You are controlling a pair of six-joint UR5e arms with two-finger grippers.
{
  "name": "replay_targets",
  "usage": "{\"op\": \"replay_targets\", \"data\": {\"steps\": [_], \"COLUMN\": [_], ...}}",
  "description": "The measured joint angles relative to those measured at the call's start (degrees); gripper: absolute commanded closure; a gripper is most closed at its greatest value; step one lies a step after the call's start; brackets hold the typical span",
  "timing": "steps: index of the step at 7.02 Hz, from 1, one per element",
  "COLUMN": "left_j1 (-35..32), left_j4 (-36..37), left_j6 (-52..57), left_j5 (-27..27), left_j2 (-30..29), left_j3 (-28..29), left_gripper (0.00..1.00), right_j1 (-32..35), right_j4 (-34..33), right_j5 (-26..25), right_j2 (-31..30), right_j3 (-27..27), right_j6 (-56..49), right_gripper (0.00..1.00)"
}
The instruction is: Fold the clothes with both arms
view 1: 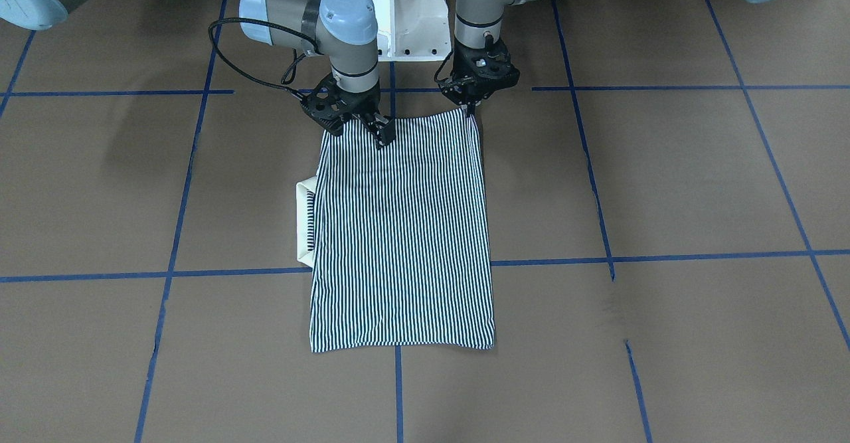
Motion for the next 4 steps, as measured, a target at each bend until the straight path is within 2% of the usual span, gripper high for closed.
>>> {"op": "replay_targets", "data": {"steps": [3, 4], "left_j1": [0.00, -0.03], "left_j4": [0.01, -0.03], "left_j6": [-0.08, -0.09], "left_j5": [-0.08, -0.07], "left_j2": [-0.07, -0.05], "left_j3": [0.00, -0.01], "left_gripper": [1.00, 1.00], "right_j1": [-0.86, -0.87], "right_j4": [-0.13, -0.14], "right_j5": [-0.39, -0.39], "right_j2": [-1.46, -1.64], "right_j3": [-0.17, -0.18], "right_j6": [0.10, 0.10], "right_gripper": [0.00, 0.14]}}
